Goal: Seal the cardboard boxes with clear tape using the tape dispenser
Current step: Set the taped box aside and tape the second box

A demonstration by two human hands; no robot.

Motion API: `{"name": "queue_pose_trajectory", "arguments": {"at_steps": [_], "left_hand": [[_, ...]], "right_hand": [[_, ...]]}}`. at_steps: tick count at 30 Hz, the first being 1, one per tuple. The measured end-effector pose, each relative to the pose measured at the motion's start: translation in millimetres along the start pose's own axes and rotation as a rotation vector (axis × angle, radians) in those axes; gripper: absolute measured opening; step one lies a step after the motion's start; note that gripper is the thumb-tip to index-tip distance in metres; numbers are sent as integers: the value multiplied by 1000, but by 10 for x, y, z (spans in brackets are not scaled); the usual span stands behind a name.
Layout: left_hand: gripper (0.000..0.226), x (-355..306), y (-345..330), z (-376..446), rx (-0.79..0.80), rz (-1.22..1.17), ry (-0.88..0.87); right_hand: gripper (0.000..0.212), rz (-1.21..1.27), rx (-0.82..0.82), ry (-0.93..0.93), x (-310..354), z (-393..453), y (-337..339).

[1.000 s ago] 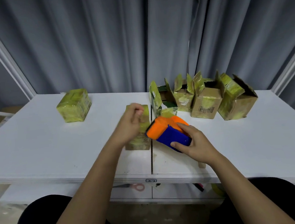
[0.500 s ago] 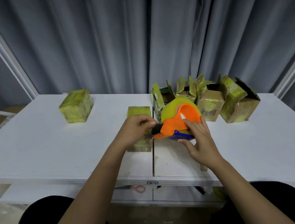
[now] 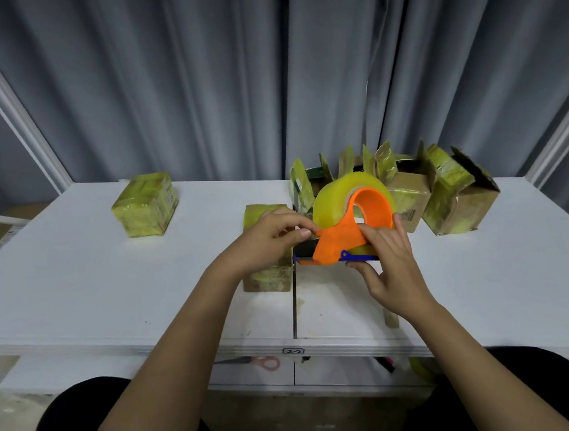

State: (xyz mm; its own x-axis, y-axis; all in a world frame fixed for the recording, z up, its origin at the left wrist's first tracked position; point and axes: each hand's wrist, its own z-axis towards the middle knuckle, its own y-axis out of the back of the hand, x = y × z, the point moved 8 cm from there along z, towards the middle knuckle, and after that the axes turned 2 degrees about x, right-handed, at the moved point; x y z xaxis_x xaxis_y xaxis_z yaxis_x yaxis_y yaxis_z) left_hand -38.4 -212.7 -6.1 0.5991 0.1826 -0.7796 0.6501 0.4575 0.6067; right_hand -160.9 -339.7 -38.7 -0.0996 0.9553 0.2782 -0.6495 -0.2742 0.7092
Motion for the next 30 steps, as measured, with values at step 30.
{"name": "queue_pose_trajectory", "arguments": {"at_steps": [30], "left_hand": [[13, -56, 5, -60, 123, -105, 42]], "right_hand": [[49, 65, 80, 8, -10, -25, -106]]}}
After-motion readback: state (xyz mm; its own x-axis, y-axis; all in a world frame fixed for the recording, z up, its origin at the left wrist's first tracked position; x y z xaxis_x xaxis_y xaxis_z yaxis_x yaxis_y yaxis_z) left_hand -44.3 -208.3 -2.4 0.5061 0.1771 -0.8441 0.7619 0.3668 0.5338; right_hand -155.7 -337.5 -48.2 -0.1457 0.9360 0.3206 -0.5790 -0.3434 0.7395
